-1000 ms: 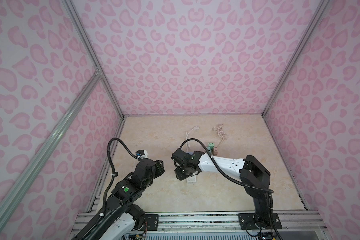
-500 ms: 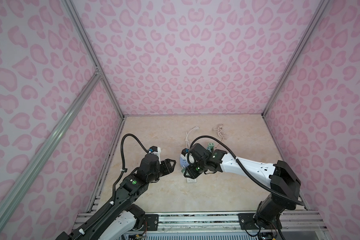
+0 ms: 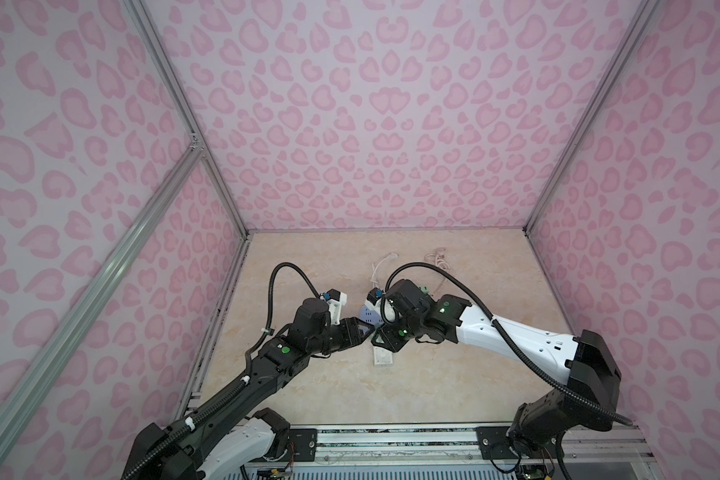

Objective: Insert the plug
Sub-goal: 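Lift the green plug toward the left gripper while the left arm reaches in, then close the left gripper on the green plug held by the right gripper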

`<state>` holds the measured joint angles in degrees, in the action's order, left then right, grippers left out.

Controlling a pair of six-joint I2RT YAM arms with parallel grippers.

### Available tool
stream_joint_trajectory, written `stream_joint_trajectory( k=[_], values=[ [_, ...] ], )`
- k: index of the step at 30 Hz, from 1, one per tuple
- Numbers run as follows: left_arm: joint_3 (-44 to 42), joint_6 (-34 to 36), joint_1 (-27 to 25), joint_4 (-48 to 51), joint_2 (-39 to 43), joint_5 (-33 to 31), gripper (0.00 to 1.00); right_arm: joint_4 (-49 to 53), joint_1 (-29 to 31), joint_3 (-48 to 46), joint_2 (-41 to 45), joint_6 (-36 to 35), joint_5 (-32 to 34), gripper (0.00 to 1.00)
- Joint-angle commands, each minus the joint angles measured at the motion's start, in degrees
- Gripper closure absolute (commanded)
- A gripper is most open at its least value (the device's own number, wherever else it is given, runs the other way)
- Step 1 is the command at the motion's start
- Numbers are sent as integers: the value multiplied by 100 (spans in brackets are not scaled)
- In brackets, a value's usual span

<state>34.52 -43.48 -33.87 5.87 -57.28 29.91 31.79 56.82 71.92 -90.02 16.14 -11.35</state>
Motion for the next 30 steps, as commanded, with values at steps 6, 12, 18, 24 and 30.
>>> stream_joint_trajectory(
  k=[6, 12, 18, 24, 30],
  values=[
    [-7, -46, -41, -443, -132, 240, 51, 37, 0, 126, -7, -129, -35, 100],
    [-74, -150, -50, -622, -221, 287, 56, -99, 2, 120, 11, -133, -128, 100],
    [-104, -271, -67, -917, -346, 331, 63, -306, 38, 140, -47, -129, -285, 100],
    [-130, -340, -63, -999, -373, 322, 74, -417, 31, 162, -82, -124, -227, 100],
    [-161, -420, -67, -1027, -391, 219, 97, -649, 4, 146, -116, -15, -284, 100]
  ],
)
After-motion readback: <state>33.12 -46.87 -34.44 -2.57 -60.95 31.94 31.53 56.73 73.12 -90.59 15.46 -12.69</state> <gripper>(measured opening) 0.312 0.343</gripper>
